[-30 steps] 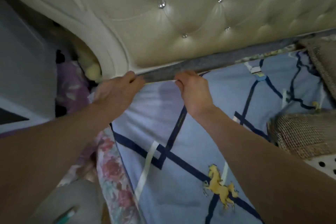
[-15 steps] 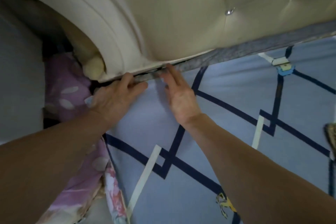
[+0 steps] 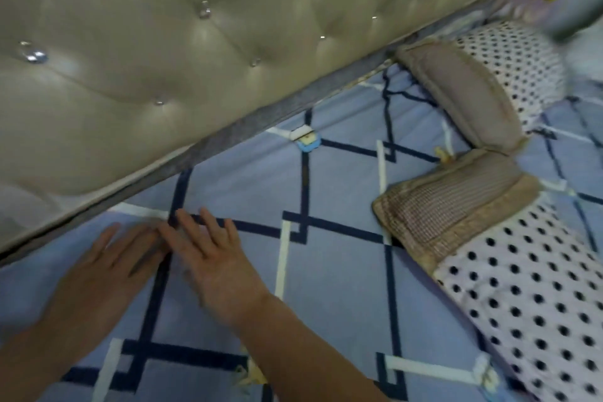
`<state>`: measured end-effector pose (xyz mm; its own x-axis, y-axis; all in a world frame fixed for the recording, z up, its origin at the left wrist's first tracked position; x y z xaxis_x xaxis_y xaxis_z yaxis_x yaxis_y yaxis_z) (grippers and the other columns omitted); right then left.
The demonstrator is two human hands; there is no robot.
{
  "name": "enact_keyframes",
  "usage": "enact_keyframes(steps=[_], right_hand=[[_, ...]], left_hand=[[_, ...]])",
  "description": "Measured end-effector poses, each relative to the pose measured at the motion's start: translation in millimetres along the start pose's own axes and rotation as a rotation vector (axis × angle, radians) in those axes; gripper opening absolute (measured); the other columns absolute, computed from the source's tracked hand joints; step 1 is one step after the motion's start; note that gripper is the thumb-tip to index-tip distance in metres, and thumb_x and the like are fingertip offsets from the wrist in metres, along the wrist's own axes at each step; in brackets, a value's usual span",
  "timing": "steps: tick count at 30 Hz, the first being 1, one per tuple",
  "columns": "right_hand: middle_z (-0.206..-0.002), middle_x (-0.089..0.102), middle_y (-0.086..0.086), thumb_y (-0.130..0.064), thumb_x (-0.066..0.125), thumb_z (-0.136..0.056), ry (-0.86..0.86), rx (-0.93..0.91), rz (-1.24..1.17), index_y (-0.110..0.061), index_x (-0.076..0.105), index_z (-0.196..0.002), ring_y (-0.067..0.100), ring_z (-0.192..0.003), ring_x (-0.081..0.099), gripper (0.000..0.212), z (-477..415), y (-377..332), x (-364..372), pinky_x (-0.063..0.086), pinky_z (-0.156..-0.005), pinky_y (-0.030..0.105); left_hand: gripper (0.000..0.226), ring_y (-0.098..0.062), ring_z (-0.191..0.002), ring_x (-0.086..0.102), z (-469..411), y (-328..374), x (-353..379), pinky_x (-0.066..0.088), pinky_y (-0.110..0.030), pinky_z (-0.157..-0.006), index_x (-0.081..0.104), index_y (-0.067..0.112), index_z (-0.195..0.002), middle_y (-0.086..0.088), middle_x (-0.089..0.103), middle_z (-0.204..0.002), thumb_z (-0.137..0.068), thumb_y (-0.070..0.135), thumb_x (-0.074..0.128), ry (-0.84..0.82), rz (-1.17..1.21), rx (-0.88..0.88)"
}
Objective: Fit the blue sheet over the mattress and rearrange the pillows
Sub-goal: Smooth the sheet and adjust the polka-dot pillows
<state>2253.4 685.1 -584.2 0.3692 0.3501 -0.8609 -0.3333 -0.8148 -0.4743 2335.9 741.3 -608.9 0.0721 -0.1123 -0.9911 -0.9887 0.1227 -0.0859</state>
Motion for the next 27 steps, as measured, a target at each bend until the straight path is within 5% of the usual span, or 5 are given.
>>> enact_keyframes(steps=[6, 10, 17, 22, 27], right_hand=[[-0.158, 0.013, 0.007, -0.002, 0.069, -0.068, 0.053, 0.401, 0.291, -0.022, 0.016, -0.151, 0.033, -0.144, 0.004, 0.100, 146, 117, -134, 0.014, -0.110, 0.061], [-0.158, 0.012, 0.008, -0.002, 0.073, -0.064, 0.128, 0.794, 0.483, -0.021, 0.012, -0.152, 0.034, -0.144, 0.005, 0.109, 285, 205, -238, 0.017, -0.109, 0.061], [-0.151, 0.005, 0.020, -0.023, 0.067, -0.082, 0.008, 1.439, 0.516, -0.027, -0.006, -0.147, 0.042, -0.138, 0.009, 0.098, 452, 318, -315, 0.028, -0.102, 0.064], [-0.121, 0.049, 0.016, -0.010, 0.061, -0.080, -0.104, 1.321, 0.601, -0.022, 0.030, -0.128, 0.031, -0.103, 0.052, 0.059, 451, 352, -280, 0.052, -0.079, 0.046], [-0.072, 0.053, -0.005, -0.015, 0.057, -0.089, -0.101, 1.184, 0.669, -0.022, 0.047, -0.110, 0.010, -0.055, 0.048, 0.024, 441, 328, -309, 0.038, -0.048, 0.020]], left_hand=[[0.101, -0.040, -0.126, 0.044, -145, 172, -57, 0.019, -0.048, -0.111, 0.041, 0.000, -0.134, -0.021, 0.045, -0.140, -0.040, -0.018, 0.073, 0.089, 0.116, 0.268], [0.084, -0.037, -0.114, 0.057, -248, 323, -88, 0.045, -0.054, -0.090, 0.062, 0.004, -0.122, -0.020, 0.059, -0.126, -0.041, -0.006, 0.082, 0.128, 0.106, 0.452], [0.091, -0.029, -0.143, -0.013, -362, 488, -76, -0.002, -0.057, -0.113, -0.009, 0.025, -0.150, -0.008, -0.005, -0.159, -0.084, 0.013, 0.053, -0.022, -0.104, 0.504], [0.038, -0.021, -0.106, 0.053, -385, 493, -19, 0.039, -0.032, -0.094, 0.054, 0.019, -0.126, -0.004, 0.061, -0.114, -0.091, 0.016, 0.039, -0.164, 0.029, 0.449], [0.007, -0.028, -0.080, 0.056, -377, 477, -69, 0.046, -0.035, -0.065, 0.059, 0.006, -0.088, -0.012, 0.061, -0.086, -0.082, 0.008, 0.057, -0.052, 0.368, 0.536]])
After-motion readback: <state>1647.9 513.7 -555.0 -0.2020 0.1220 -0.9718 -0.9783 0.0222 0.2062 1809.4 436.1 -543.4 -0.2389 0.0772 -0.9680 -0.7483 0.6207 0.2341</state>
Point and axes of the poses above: each hand's wrist, its own z-axis away from the middle knuckle, its own x-axis out of the palm, y = z × x, the point moved 10 cm from there along -z, towards the middle knuckle
